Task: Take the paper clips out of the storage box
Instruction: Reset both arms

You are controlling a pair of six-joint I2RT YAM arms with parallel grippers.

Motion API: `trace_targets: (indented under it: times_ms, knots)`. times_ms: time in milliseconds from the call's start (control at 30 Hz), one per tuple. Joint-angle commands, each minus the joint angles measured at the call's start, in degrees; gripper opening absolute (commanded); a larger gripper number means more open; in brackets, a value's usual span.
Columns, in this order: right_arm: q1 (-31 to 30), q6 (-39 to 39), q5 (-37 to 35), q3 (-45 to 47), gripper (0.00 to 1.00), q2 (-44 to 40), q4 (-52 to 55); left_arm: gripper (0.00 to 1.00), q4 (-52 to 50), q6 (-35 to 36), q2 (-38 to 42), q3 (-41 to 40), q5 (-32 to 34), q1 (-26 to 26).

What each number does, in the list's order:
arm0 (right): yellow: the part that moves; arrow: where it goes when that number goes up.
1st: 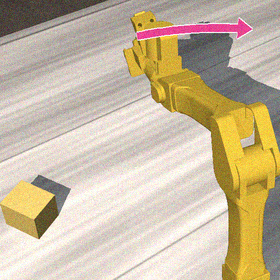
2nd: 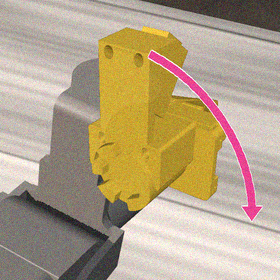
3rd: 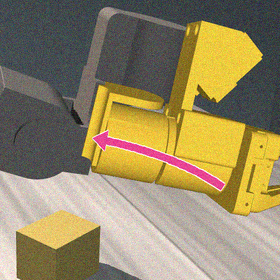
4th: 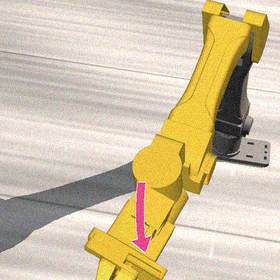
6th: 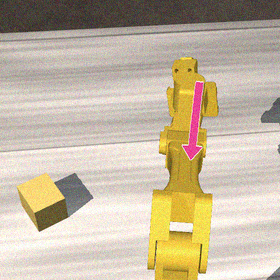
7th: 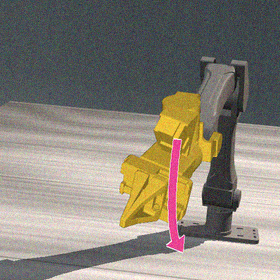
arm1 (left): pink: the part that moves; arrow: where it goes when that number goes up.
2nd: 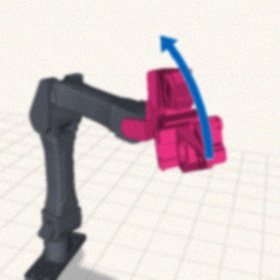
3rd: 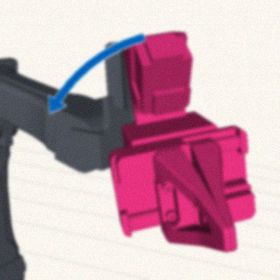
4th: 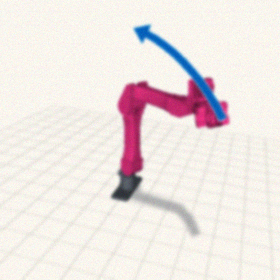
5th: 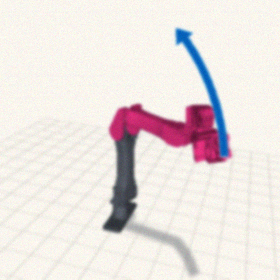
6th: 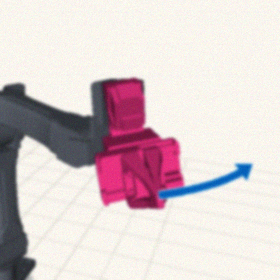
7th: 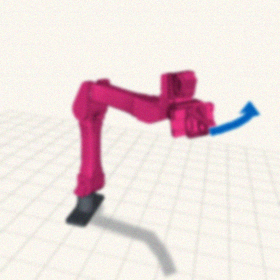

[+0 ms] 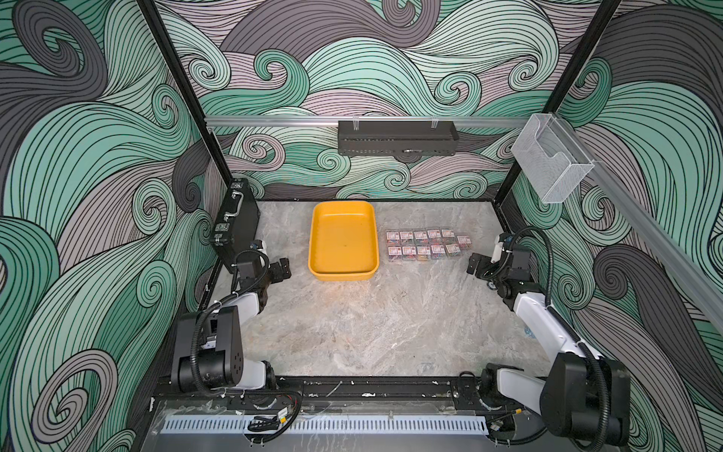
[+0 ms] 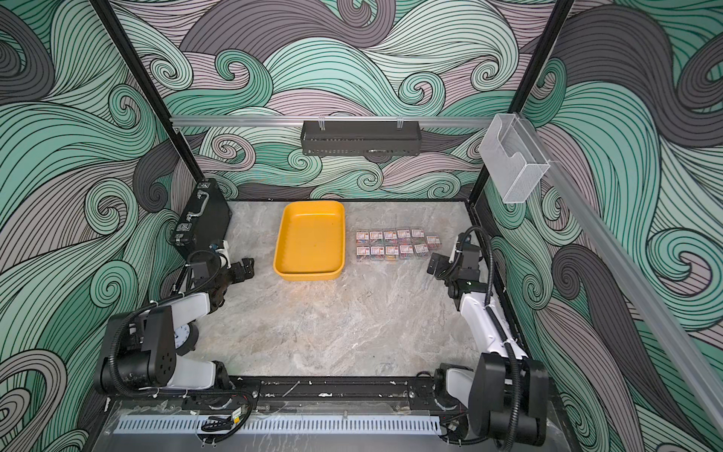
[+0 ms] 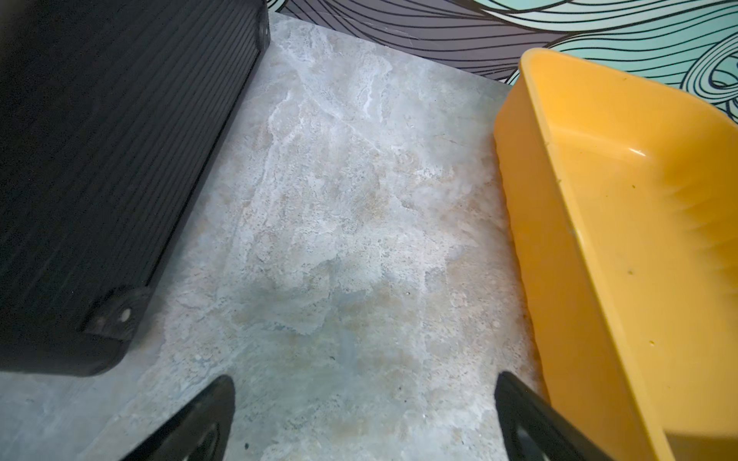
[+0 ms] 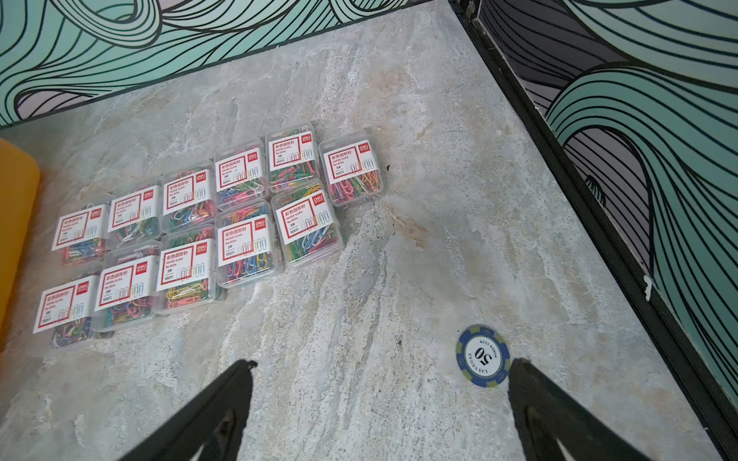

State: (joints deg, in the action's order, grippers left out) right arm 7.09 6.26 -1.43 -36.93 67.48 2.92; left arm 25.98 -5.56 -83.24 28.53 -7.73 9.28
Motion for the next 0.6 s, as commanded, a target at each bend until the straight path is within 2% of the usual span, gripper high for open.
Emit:
trace_targets:
  times_ms: [0,33,100,133,167,200,233,300,333,467,567]
  knots:
    - [0.40,-3.66,0.62,3.63,0.99,-1.83,-9.52,0.99,12.98,4.55,-4.52,-1.10,4.08,-4.02]
    - [0.47,-4.42,0.90,4.89,0.99,-2.56,-11.46,0.99,17.24,4.87,-5.25,-2.76,4.25,-4.09]
    - [0.46,-6.15,1.84,7.40,0.99,-3.64,-15.11,0.99,8.33,2.65,-3.52,0.10,6.73,-3.98]
    - [0.43,-6.50,2.33,8.53,0.99,-3.98,-16.84,0.99,12.90,3.11,-4.66,-0.94,6.77,-4.13]
    - [0.44,-6.87,2.95,9.41,0.99,-4.20,-18.46,0.99,13.34,3.22,-4.51,-1.41,6.56,-4.09]
    - [0.46,-7.18,4.08,10.43,0.99,-4.37,-20.21,0.99,9.09,2.67,-3.40,-0.26,6.69,-4.07]
    - [0.44,-7.13,5.17,11.43,0.99,-4.23,-22.14,0.99,11.87,2.97,-4.29,-0.77,6.79,-4.18]
    - [0.44,-6.33,7.90,13.23,0.99,-3.42,-26.85,0.99,9.02,3.03,-3.55,-0.02,6.45,-4.20]
    - [0.47,-5.91,9.22,14.06,0.99,-2.51,-29.55,0.99,11.50,3.81,-4.02,-0.78,5.88,-4.31]
    - [0.46,-3.96,10.73,16.60,0.99,3.46,-39.81,0.99,9.88,3.42,-3.38,-0.50,6.02,-4.27]
    - [0.31,-2.48,11.82,19.84,0.99,12.66,-56.26,0.99,10.70,3.62,-3.68,-0.65,6.09,-4.27]
